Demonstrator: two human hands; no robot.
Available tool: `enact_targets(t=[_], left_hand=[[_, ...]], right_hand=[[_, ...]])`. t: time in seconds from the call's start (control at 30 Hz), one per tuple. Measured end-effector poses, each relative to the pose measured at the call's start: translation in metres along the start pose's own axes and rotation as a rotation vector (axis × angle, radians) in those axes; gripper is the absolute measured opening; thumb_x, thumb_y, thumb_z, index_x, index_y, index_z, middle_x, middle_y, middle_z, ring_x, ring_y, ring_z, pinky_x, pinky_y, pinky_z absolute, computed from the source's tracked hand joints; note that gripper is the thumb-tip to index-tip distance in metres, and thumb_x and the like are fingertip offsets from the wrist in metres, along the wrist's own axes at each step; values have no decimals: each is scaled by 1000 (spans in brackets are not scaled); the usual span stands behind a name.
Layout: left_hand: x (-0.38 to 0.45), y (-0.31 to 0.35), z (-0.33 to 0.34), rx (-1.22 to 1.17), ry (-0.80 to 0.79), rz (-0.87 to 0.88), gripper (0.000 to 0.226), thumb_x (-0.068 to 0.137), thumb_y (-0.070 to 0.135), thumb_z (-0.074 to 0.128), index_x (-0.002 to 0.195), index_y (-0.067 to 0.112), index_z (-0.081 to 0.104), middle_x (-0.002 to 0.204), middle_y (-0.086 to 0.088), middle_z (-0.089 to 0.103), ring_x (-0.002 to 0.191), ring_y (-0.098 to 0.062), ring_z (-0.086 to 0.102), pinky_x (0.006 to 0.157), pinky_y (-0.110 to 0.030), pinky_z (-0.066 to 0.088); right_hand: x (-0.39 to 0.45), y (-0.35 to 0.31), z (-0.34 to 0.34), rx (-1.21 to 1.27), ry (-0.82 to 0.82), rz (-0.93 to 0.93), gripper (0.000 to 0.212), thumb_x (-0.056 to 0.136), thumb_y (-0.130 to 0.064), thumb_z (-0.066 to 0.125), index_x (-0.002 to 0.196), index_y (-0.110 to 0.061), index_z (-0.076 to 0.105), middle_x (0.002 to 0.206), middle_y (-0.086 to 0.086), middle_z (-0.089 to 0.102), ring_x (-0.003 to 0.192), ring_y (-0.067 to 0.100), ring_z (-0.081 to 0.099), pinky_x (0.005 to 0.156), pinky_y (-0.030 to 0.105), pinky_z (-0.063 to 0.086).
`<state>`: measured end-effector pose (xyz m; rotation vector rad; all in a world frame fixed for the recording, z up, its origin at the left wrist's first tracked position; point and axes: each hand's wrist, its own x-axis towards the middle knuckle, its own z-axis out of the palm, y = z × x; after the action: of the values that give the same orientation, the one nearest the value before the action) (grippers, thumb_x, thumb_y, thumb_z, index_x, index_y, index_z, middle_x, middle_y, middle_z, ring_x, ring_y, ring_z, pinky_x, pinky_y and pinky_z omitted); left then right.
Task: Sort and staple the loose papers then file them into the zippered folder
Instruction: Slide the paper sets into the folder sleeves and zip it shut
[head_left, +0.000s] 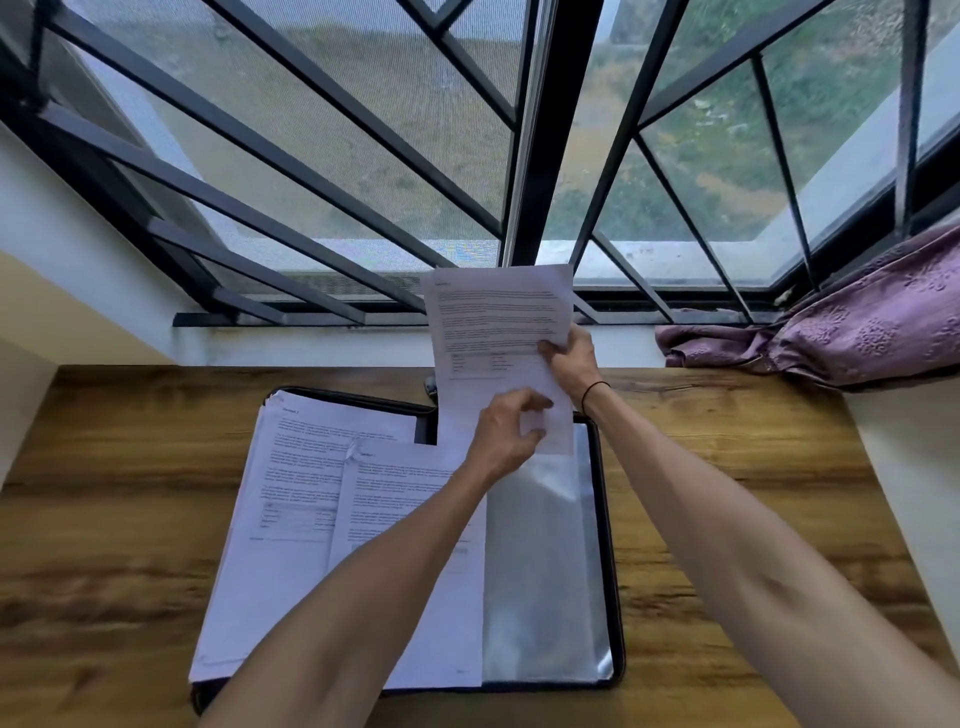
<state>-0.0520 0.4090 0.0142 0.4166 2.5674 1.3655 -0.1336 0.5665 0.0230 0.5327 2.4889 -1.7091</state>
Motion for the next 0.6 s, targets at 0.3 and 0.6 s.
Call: enact_targets(t=[0.3, 0.6], left_hand=[[5, -50, -54, -70, 339, -326, 38, 94, 5, 66, 129, 17, 60, 123, -6, 58, 95, -12, 61, 83, -29, 59], [28, -66, -89, -430, 87, -572, 73, 103, 12, 59, 162, 21, 18, 122, -3, 58, 89, -20, 68, 73, -29, 51]], right_hand=[[-10, 16, -14, 71, -148, 169, 27, 89, 1, 66, 115, -5, 68, 113, 12, 74, 103, 29, 73, 96, 52, 59], [-33, 22, -25, 27, -353, 277, 30, 86, 7, 73, 112, -6, 70, 116, 14, 74, 103, 28, 73, 74, 27, 60]])
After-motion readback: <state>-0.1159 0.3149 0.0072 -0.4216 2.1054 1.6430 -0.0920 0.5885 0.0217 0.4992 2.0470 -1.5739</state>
